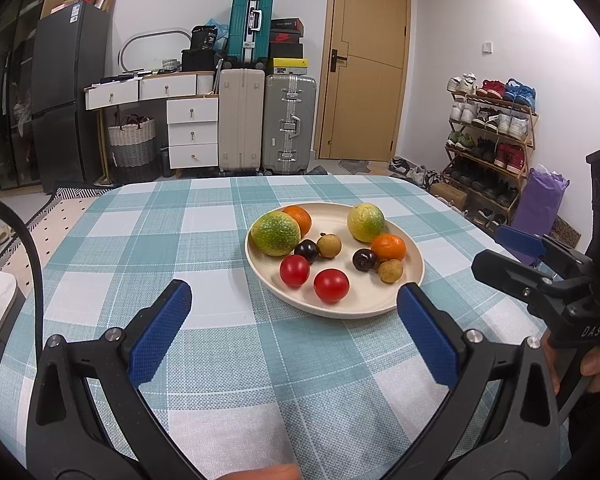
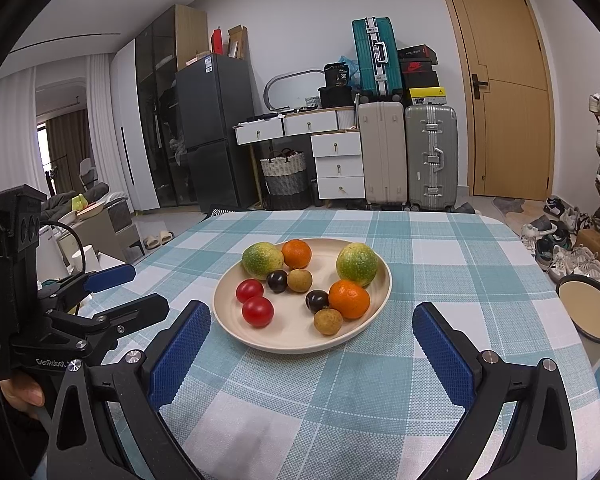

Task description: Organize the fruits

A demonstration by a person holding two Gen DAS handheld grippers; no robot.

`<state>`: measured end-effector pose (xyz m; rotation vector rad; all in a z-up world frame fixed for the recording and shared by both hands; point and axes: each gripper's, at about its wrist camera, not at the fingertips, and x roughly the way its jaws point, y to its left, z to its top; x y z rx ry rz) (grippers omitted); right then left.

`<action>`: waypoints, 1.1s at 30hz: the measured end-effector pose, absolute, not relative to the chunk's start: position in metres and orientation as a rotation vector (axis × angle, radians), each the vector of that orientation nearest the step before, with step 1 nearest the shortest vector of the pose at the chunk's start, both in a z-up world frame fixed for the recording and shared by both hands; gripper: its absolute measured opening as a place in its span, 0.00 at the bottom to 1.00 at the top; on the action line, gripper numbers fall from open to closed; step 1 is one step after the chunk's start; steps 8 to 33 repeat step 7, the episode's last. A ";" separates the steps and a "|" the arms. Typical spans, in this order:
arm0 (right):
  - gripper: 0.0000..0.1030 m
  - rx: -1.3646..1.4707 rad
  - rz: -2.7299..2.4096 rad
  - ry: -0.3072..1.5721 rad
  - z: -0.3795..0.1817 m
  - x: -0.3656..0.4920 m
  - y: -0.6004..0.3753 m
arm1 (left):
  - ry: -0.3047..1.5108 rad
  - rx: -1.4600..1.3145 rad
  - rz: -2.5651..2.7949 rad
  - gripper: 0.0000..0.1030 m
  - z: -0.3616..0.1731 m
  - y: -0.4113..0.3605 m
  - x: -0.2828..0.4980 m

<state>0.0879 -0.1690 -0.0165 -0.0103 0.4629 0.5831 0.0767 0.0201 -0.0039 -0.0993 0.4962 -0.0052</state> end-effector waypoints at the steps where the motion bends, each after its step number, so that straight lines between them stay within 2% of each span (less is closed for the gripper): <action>1: 1.00 -0.010 0.583 0.463 -0.016 0.088 -0.169 | 0.496 -0.099 -0.004 1.00 -0.004 0.020 0.077; 33: 1.00 -0.011 0.583 0.463 -0.016 0.088 -0.169 | 0.494 -0.100 -0.001 1.00 -0.003 0.018 0.076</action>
